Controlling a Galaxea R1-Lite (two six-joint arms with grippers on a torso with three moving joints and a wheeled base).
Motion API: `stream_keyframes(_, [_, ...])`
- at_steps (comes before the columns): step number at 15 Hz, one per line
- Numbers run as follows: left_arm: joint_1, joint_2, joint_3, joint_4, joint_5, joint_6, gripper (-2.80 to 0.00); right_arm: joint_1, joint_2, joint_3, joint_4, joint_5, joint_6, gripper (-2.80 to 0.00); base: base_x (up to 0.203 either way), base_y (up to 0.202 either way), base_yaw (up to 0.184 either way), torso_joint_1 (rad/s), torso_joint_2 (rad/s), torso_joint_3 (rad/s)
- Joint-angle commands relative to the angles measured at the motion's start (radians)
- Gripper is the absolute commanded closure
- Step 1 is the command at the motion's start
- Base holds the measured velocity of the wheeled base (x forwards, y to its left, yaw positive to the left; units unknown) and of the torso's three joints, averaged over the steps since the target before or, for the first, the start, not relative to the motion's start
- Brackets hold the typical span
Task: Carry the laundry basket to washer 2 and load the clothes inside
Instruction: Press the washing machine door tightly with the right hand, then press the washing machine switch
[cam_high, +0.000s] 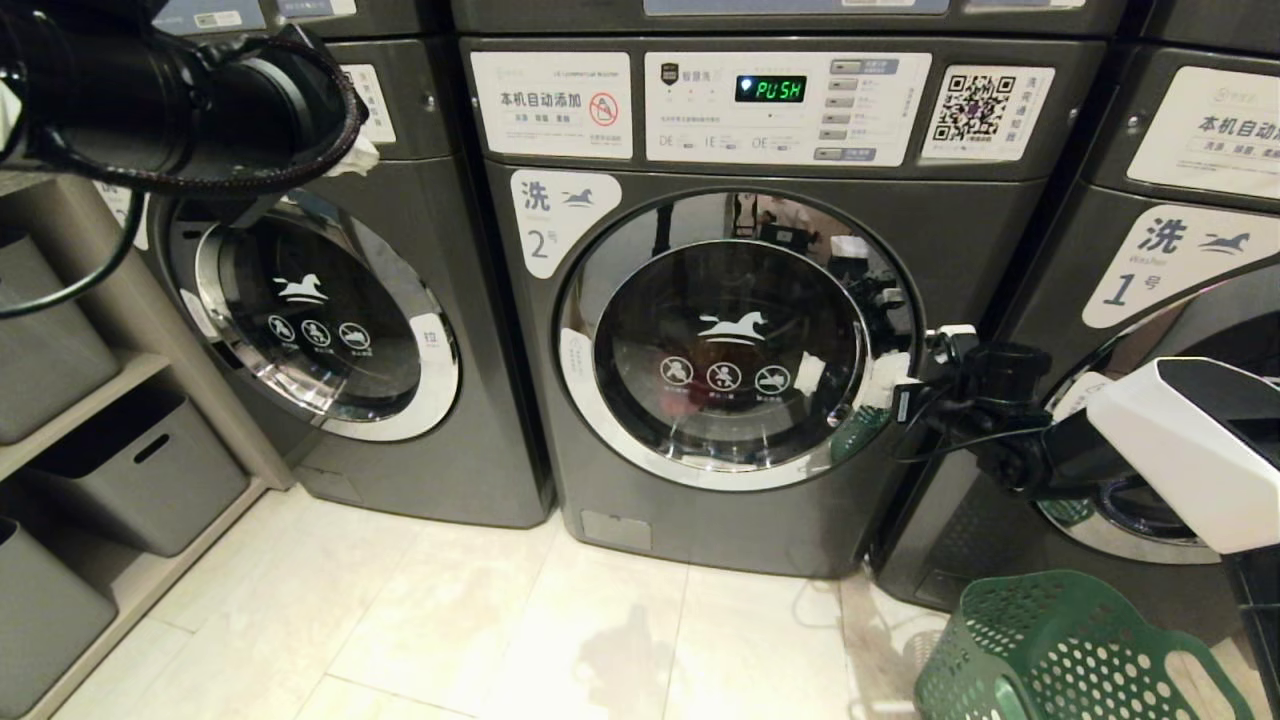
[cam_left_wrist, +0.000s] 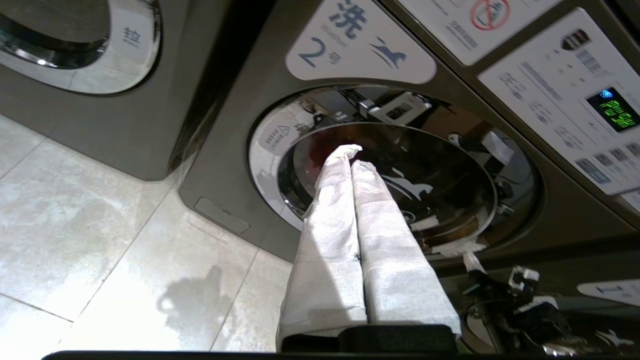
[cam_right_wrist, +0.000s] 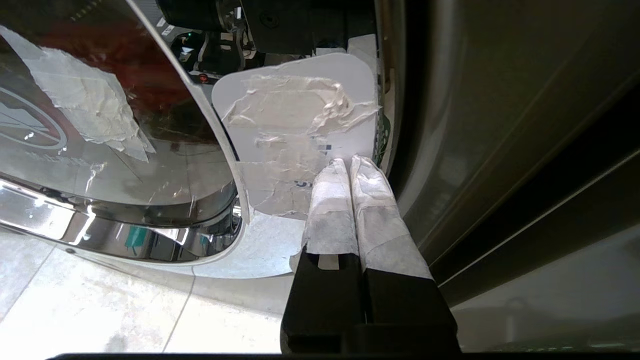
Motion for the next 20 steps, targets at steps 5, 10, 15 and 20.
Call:
stream_keyframes(5, [0.033, -0.100, 0.085, 0.003, 0.011, -0.003, 0.00, 0.017, -0.447, 0.467, 0.152, 0.049, -0.002, 0.00, 0.000, 0.000, 0.000, 0.006, 0.00, 0.000])
stream_keyframes(10, [0.391, -0.442, 0.497, 0.014, 0.025, 0.001, 0.00, 0.068, -0.948, 0.856, 0.229, 0.036, -0.011, 0.00, 0.000, 0.000, 0.000, 0.000, 0.00, 0.000])
stream_keyframes(15, [0.535, -1.039, 1.076, 0.027, -0.028, 0.179, 0.00, 0.073, -1.354, 1.174, 0.274, -0.059, -0.016, 0.00, 0.000, 0.000, 0.000, 0.000, 0.00, 0.000])
stream_keyframes(20, [0.555, -1.333, 1.636, -0.126, -0.293, 0.611, 0.00, -0.043, -1.539, 1.290, 0.282, -0.072, -0.020, 0.00, 0.000, 0.000, 0.000, 0.000, 0.00, 0.000])
